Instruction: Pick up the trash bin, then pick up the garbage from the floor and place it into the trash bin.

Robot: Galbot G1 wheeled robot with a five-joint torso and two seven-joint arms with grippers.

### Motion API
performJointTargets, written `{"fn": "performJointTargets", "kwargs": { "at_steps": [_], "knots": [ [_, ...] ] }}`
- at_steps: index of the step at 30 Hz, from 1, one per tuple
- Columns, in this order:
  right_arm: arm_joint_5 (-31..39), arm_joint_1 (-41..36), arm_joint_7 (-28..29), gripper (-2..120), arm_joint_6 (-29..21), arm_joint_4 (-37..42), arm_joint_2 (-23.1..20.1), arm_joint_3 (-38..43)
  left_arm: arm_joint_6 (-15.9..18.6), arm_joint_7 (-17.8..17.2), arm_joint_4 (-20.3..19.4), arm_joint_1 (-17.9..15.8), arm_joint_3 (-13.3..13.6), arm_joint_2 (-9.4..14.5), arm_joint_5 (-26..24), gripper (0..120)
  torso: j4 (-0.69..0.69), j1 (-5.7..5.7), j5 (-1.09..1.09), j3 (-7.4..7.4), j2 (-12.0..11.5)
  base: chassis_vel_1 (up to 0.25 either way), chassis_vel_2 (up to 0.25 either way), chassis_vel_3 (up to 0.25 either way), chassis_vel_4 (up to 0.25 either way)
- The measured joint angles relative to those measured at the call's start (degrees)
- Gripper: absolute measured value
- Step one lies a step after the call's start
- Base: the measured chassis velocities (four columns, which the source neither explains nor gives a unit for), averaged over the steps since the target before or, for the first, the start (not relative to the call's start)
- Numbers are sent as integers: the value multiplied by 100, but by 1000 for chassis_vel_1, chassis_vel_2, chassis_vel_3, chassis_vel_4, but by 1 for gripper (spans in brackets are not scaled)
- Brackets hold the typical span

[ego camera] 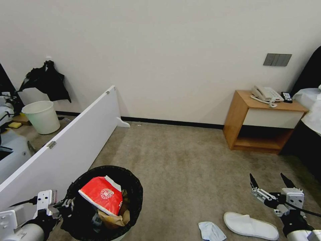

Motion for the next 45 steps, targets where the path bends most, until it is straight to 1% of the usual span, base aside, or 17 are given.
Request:
{"fn": "performJointTargets", "kwargs": {
  "at_steps": [45],
  "knots": [
    [48, 24, 22, 100, -46, 18, -40, -25, -7, -2, -19, 0, 6, -15, 8, 4, 0, 0, 0, 0, 0, 0, 0, 0, 0]
  ]
}}
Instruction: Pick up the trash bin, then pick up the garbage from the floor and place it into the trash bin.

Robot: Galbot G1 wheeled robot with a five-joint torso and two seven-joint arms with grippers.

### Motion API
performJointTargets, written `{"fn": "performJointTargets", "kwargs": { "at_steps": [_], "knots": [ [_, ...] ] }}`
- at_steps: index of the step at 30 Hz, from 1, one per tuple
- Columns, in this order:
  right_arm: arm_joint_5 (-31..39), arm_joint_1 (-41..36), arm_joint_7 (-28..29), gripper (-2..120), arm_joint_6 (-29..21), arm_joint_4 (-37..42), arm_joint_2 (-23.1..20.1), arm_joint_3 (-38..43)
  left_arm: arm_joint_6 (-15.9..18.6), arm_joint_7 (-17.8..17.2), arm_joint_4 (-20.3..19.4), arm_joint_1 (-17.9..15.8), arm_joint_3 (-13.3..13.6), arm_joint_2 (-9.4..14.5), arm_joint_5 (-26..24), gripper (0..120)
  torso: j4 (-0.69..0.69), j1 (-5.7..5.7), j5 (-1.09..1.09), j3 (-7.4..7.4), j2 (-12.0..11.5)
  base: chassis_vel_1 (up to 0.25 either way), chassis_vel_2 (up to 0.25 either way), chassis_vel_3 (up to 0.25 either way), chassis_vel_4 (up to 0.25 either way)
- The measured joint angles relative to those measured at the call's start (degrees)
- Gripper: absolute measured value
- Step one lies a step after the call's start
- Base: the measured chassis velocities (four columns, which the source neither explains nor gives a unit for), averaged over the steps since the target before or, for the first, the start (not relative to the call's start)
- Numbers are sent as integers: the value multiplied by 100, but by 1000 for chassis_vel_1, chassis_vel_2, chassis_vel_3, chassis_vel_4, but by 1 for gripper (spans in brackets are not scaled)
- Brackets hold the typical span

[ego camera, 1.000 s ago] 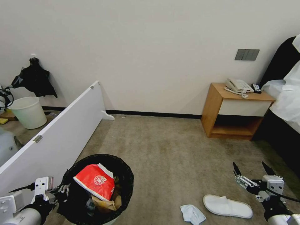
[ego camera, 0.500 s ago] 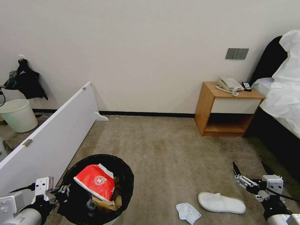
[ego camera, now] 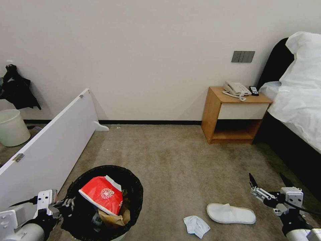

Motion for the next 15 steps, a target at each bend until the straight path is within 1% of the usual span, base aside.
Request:
{"fn": "performJointTargets", "kwargs": {
  "at_steps": [10, 15],
  "knots": [
    [16, -2, 6, 100, -7, 16, -8, 1, -2, -10, -13, 12, -6, -15, -4, 4, 0, 0, 0, 0, 0, 0, 0, 0, 0],
    [18, 8, 1, 100, -9, 11, -10, -1, -10, -86, -11, -2, -14, -25, -59, 4, 0, 0, 0, 0, 0, 0, 0, 0, 0]
  ]
}}
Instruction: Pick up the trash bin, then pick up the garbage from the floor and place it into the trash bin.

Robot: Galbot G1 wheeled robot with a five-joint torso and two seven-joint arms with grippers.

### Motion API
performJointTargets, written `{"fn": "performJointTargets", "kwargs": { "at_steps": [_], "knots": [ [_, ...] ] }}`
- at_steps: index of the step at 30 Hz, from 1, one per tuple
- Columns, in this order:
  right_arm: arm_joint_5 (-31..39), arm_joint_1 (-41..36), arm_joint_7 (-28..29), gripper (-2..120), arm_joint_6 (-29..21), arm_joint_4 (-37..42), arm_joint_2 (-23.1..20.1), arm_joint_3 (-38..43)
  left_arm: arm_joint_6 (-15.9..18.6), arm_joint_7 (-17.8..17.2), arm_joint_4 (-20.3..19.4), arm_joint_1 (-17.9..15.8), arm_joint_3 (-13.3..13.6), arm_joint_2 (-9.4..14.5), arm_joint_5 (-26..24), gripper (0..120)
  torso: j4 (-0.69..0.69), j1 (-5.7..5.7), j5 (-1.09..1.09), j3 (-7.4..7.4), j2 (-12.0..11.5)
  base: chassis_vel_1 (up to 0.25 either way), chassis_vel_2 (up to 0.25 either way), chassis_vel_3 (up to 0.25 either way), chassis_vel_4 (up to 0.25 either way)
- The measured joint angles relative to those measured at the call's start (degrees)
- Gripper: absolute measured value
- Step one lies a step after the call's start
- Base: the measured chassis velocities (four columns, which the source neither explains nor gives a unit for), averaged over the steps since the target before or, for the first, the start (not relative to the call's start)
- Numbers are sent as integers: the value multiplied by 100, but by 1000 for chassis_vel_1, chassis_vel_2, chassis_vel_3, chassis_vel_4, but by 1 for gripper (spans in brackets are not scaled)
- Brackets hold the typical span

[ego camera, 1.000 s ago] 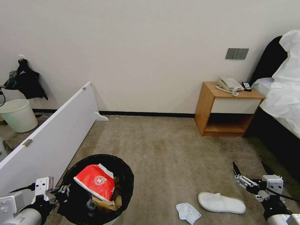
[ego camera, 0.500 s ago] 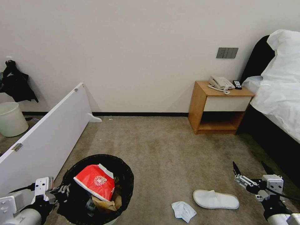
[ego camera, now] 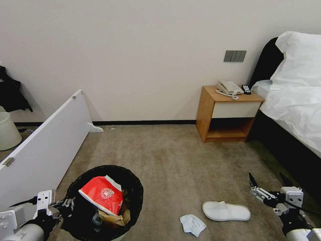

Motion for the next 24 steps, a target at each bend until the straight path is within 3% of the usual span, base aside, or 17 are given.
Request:
{"fn": "performJointTargets", "kwargs": {
  "at_steps": [16, 21, 24],
  "knots": [
    [42, 1, -105, 100, -41, -47, -102, -45, 34, -134, 5, -18, 3, -79, -100, 4, 1, 0, 0, 0, 0, 0, 0, 0, 0],
    [-56, -18, -323, 100, 2, -143, -311, -128, 118, -123, -39, 6, -49, -131, -38, 4, 0, 0, 0, 0, 0, 0, 0, 0, 0],
    [343, 111, -491, 100, -220, -262, -703, -325, 153, -103, -77, 41, -85, -197, 67, 4, 0, 0, 0, 0, 0, 0, 0, 0, 0]
  ]
}}
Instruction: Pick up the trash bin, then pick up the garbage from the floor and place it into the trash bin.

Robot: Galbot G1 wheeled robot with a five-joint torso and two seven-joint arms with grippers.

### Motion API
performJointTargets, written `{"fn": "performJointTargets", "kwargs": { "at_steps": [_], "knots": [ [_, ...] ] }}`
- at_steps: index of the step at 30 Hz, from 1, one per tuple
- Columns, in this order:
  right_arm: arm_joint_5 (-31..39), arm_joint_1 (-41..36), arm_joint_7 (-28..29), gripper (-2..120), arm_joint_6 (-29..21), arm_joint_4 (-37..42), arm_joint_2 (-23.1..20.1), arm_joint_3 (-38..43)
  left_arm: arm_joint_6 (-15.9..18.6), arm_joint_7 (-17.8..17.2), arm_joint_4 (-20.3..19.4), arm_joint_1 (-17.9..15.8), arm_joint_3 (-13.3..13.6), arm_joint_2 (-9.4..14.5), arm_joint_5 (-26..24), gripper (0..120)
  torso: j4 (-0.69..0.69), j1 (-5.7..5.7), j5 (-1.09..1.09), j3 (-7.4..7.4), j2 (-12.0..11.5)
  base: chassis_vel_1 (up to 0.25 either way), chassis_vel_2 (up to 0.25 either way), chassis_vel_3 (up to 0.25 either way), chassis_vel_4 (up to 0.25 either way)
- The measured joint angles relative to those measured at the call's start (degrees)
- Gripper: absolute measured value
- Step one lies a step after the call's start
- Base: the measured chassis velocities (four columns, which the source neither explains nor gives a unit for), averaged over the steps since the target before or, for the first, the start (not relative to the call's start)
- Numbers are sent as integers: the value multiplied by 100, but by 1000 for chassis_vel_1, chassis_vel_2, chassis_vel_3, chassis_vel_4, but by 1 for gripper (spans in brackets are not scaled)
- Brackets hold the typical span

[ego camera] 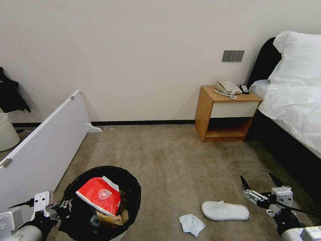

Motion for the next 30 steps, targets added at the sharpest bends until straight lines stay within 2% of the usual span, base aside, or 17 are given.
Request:
{"fn": "performJointTargets", "kwargs": {
  "at_steps": [3, 5, 6, 8, 11, 13, 25, 30],
  "knots": [
    [22, 76, -142, 100, -30, -99, -200, -81, 0, 22, -4, 19, 0, -30, 67, 4, 1, 0, 0, 0, 0, 0, 0, 0, 0],
    [-7, 214, -303, 100, -76, -379, -665, -326, -1, 52, -4, 50, 13, -93, 187, 4, 3, 0, 0, 0, 0, 0, 0, 0, 0],
    [-7, 214, -303, 100, -76, -379, -665, -326, -1, 52, -4, 50, 13, -93, 187, 4, 3, 0, 0, 0, 0, 0, 0, 0, 0],
    [-44, 390, -352, 100, -116, -712, -1016, -704, -1, 47, -8, 25, 11, -141, 233, 4, -1, 0, 0, 0, 0, 0, 0, 0, 0],
    [-25, 530, -358, 100, -143, -905, -1174, -980, -1, 32, -26, 11, 8, -161, 244, 4, 1, 0, 0, 0, 0, 0, 0, 0, 0],
    [46, 861, -358, 100, -212, -1267, -1379, -1548, 10, 3, -77, 5, 8, -200, 282, 4, 2, 0, 1, 0, 0, 0, 0, 0, 0],
    [411, 2074, -164, 100, -386, -2233, -1538, -3360, 29, -55, -160, 30, 14, -203, 396, 4, 2, 0, 0, 0, -1, 0, 0, 0, 0],
    [450, 2338, -112, 100, -418, -2446, -1543, -3830, 32, -60, -160, 59, 21, -226, 444, 4, 1, 0, -1, 0, -1, 0, 0, 0, 0]
  ]
}}
